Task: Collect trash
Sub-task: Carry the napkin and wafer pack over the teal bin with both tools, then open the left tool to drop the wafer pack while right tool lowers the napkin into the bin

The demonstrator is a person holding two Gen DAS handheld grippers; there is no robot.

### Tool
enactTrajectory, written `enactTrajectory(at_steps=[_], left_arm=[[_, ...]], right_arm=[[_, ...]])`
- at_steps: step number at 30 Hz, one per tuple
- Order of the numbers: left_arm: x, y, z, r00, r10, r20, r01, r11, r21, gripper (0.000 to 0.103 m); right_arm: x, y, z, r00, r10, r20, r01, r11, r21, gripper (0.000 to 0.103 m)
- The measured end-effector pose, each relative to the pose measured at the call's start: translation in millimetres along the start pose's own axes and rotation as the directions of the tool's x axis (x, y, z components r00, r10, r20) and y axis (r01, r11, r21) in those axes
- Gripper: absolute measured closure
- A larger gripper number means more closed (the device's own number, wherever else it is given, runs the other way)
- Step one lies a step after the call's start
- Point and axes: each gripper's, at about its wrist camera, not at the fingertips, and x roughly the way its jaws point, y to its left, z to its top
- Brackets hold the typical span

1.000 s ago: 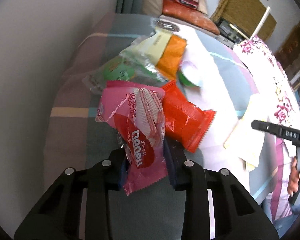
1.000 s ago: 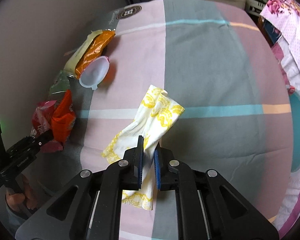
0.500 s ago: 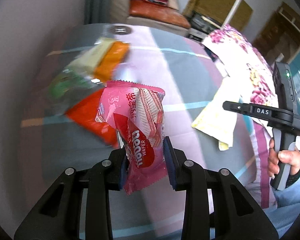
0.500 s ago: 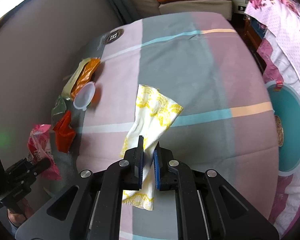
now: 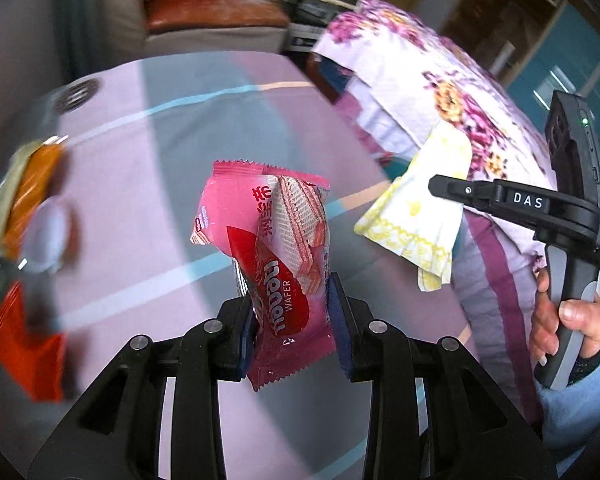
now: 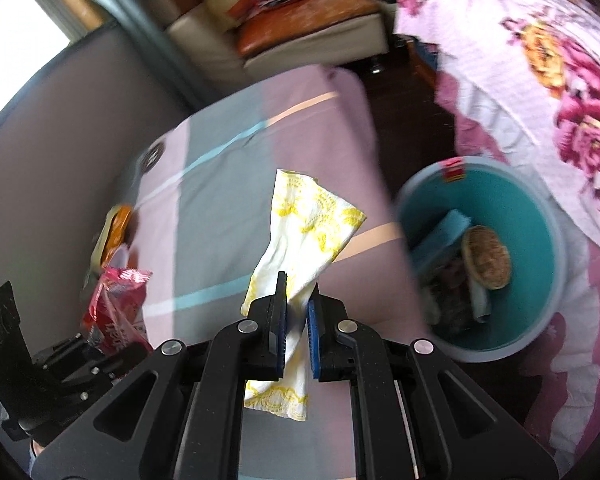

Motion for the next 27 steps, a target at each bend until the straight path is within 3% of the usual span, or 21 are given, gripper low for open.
enactTrajectory(at_steps=[12, 20, 27], left_arm=[[78, -106, 51, 0.994, -0.052, -0.101, 0.068, 0.984, 0.168, 0.070], [110, -148, 65, 0.987, -0.056, -0.150, 0.089, 0.970, 0.227, 0.070], [125, -170, 75, 0.986, -0.054, -0.157, 0.094, 0.961, 0.260, 0.065]], right_arm=[[-32, -100, 24, 0.991, -0.093, 0.099, 0.079, 0.988, 0.136, 0.094], [-41, -152, 26, 0.986, -0.129, 0.104, 0.107, 0.975, 0.197, 0.094], [-39, -174, 27, 0.985, -0.145, 0.096, 0.121, 0.968, 0.218, 0.094]])
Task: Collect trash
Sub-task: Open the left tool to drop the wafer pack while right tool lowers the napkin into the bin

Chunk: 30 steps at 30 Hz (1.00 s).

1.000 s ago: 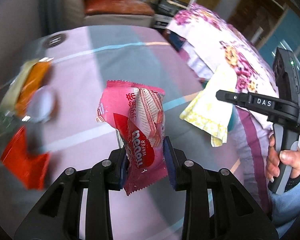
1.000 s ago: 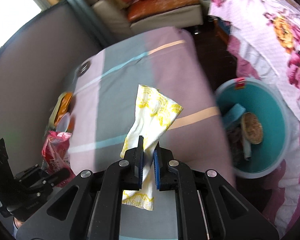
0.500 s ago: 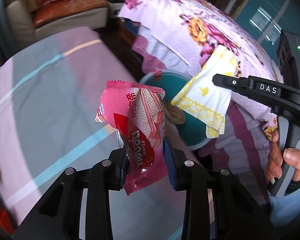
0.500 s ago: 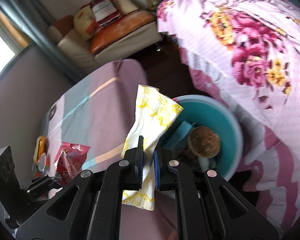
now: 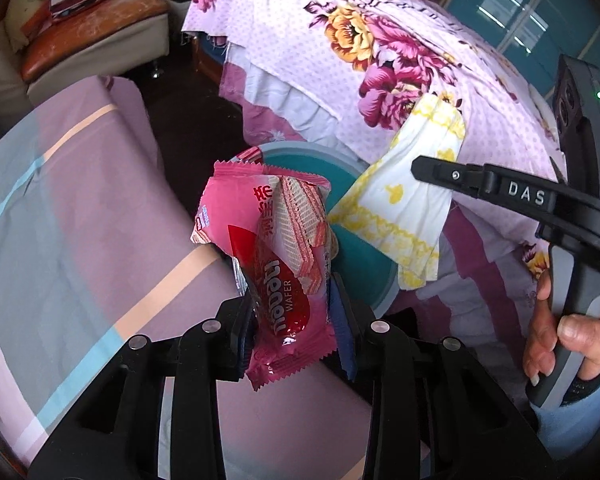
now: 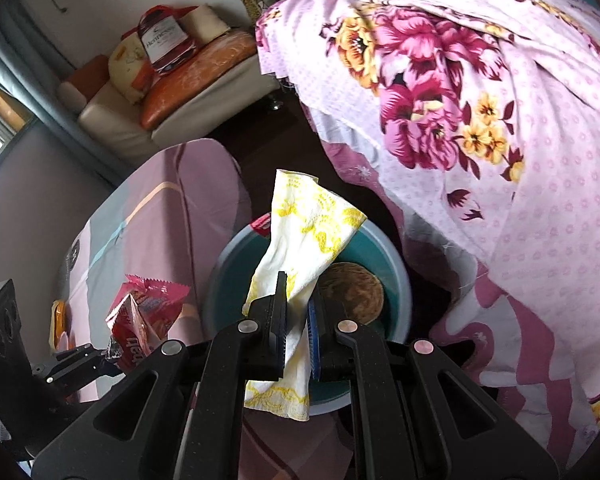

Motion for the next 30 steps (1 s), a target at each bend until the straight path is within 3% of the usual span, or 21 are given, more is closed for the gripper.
enactTrajectory(at_steps=[2, 4, 7, 21, 22, 25, 30], left_arm=[[3, -1, 3, 1.000, 0.004, 0.003, -0.004, 1.000, -0.003, 0.056], [5, -2, 5, 1.000, 0.010, 0.008, -0.009, 1.000, -0.010, 0.037], [4, -1, 6, 0.999, 0.036, 0.028, -0.035, 0.999, -0.013, 0.021], [0, 26, -14, 0.999, 0.037, -0.011, -0.038, 0.994, -0.101, 0.011], [-1, 28, -16, 0.999, 0.038, -0.013, -0.040, 0.993, -0.107, 0.011], [-5, 34, -20, 0.999, 0.041, -0.012, -0.042, 0.991, -0.124, 0.011], [-15, 44, -28, 0.999, 0.041, 0.001, -0.041, 0.988, -0.149, 0.011]], right_arm=[[2, -2, 0, 1.000, -0.004, -0.003, 0.004, 1.000, -0.001, 0.094], [4, -4, 1, 1.000, -0.005, -0.006, 0.005, 1.000, 0.001, 0.094], [6, -7, 1, 1.000, -0.007, -0.011, 0.007, 1.000, 0.009, 0.094], [22, 4, -2, 0.998, -0.015, -0.064, 0.015, 1.000, 0.005, 0.091], [24, 5, -3, 0.997, -0.015, -0.073, 0.016, 1.000, 0.011, 0.087], [24, 11, -6, 0.996, -0.035, -0.080, 0.035, 0.999, 0.009, 0.047], [24, 20, -10, 0.994, -0.045, -0.100, 0.045, 0.999, -0.004, 0.037]])
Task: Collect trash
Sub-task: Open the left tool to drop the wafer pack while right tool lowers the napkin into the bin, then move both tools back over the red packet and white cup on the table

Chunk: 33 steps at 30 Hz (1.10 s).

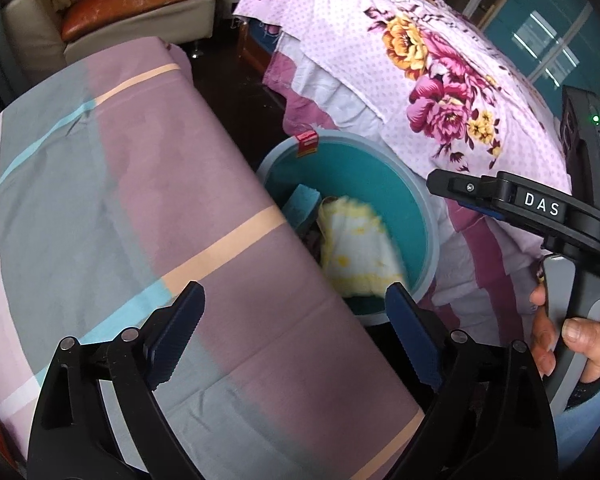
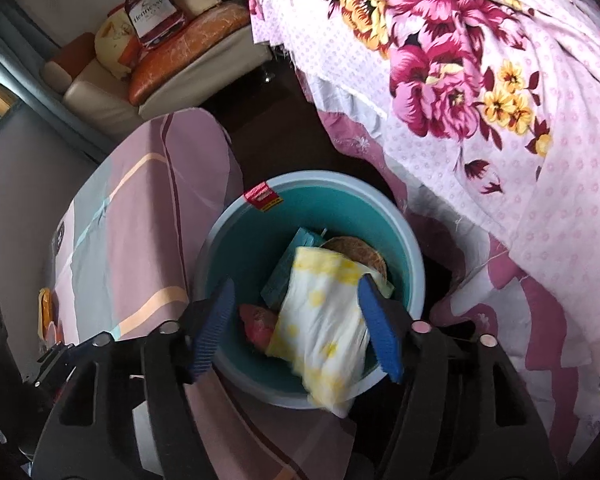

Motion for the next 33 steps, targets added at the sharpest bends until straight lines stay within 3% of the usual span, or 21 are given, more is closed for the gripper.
enactTrajectory(at_steps=[4, 11, 20, 29, 33], left_arm=[[-7, 10, -6, 1.000, 0.001, 0.008, 0.000, 1.000, -0.021, 0.011], [-26, 34, -19, 0.999, -0.004, 0.035, 0.007, 0.997, -0.077, 0.011], [-58, 69, -45, 0.996, -0.002, 0.090, 0.016, 0.987, -0.160, 0.010], [-100, 128, -84, 0.988, 0.062, 0.138, -0.019, 0.955, -0.297, 0.009], [-128, 161, -110, 0.977, 0.126, 0.173, -0.051, 0.924, -0.379, 0.009]], right_arm=[[-3, 7, -2, 1.000, 0.000, -0.001, 0.000, 1.000, 0.000, 0.029], [-8, 32, -7, 1.000, 0.010, -0.005, -0.010, 1.000, -0.027, 0.026], [-10, 93, -26, 0.999, 0.022, -0.046, -0.029, 0.987, -0.160, 0.023], [-6, 164, -51, 0.994, 0.050, -0.101, -0.077, 0.957, -0.280, 0.022], [0, 196, -64, 0.989, 0.059, -0.136, -0.101, 0.941, -0.324, 0.022]])
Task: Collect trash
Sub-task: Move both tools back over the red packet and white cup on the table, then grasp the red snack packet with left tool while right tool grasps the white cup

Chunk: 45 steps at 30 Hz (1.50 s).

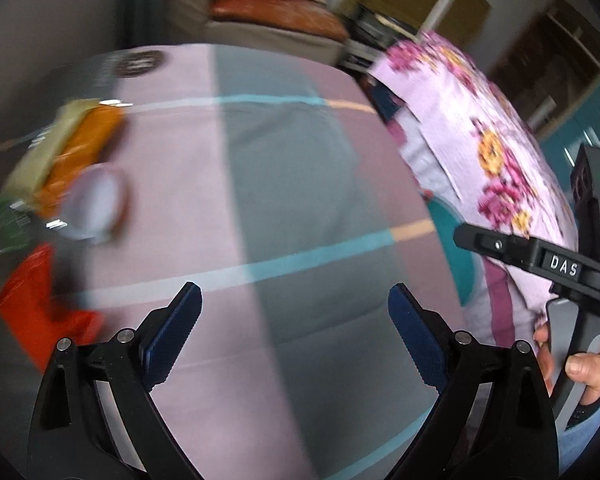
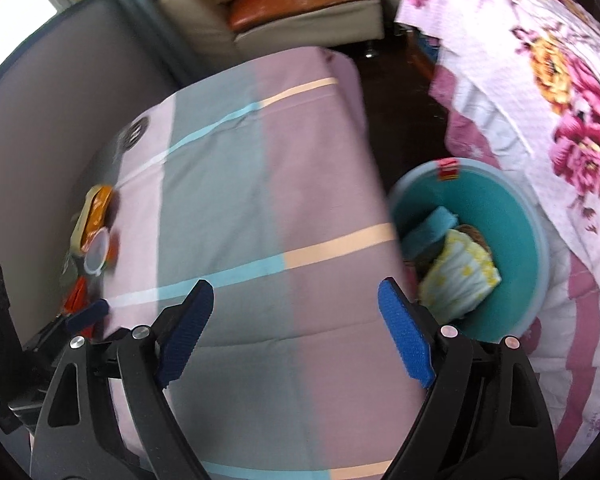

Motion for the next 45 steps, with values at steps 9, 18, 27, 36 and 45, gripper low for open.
enactTrajectory(at_steps=[9, 18, 27, 36, 45], left_arm=[[-53, 108, -21, 0.981, 0.174, 0.085, -0.144, 0.950, -0.275, 0.009], [-46, 161, -33, 0.983, 0.181, 0.044, -0.147, 0.899, -0.413, 0.009], [-26, 174, -41, 0.988, 0.155, 0.024, -0.133, 0.908, -0.398, 0.021], [-25, 167, -42, 0.992, 0.110, 0.065, -0.090, 0.963, -0.253, 0.054], [-24, 177, -47, 0.996, 0.046, 0.083, -0.023, 0.965, -0.260, 0.054]], right_arm=[[22, 69, -6, 0.997, 0.033, -0.067, -0.042, 0.990, -0.131, 0.022], [48, 116, -7, 0.991, 0.045, -0.127, -0.070, 0.977, -0.202, 0.022], [77, 150, 4, 0.981, 0.105, -0.161, -0.136, 0.970, -0.201, 0.022], [120, 203, 19, 0.967, 0.139, -0.212, -0.198, 0.938, -0.286, 0.048], [158, 240, 29, 0.957, 0.162, -0.240, -0.229, 0.930, -0.286, 0.065]])
